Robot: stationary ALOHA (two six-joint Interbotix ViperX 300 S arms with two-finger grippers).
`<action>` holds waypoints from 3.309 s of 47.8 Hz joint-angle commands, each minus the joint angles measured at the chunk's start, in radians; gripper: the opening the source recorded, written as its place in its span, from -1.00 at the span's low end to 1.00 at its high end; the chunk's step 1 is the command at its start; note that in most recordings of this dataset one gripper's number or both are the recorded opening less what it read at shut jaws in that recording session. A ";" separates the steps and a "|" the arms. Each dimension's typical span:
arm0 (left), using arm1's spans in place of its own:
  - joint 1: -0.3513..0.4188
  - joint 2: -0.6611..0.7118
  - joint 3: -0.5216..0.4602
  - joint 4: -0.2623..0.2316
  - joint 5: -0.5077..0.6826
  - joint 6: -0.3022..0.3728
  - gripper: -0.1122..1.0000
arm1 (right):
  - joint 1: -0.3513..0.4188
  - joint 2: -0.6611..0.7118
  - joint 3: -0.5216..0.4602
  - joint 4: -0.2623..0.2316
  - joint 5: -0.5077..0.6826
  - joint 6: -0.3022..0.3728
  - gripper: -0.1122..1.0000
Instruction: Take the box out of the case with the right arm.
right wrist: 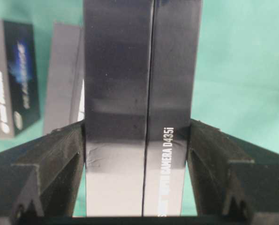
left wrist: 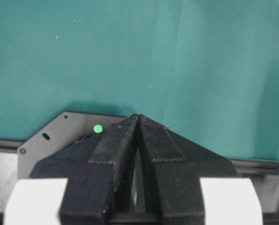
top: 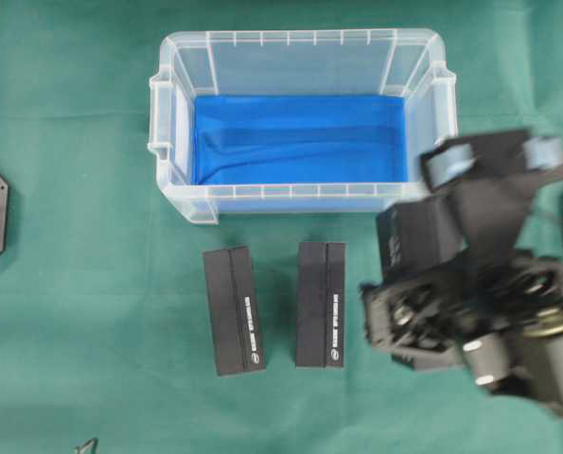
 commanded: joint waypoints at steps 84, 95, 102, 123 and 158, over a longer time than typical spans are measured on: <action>0.005 0.002 -0.011 0.003 -0.006 -0.002 -0.80 | -0.017 0.038 0.353 0.083 -0.425 0.225 0.81; 0.005 0.003 -0.011 0.002 -0.006 -0.002 -0.80 | -0.017 0.005 0.253 0.061 -0.302 0.210 0.80; 0.005 0.002 -0.011 0.002 -0.006 -0.002 -0.80 | -0.017 -0.015 0.164 0.026 -0.164 0.176 0.80; 0.005 0.002 -0.011 0.002 -0.006 -0.002 -0.80 | -0.032 -0.029 -0.020 -0.011 0.046 0.057 0.80; 0.005 0.003 -0.011 0.002 -0.006 -0.008 -0.80 | 0.043 -0.224 0.235 0.018 0.028 0.127 0.76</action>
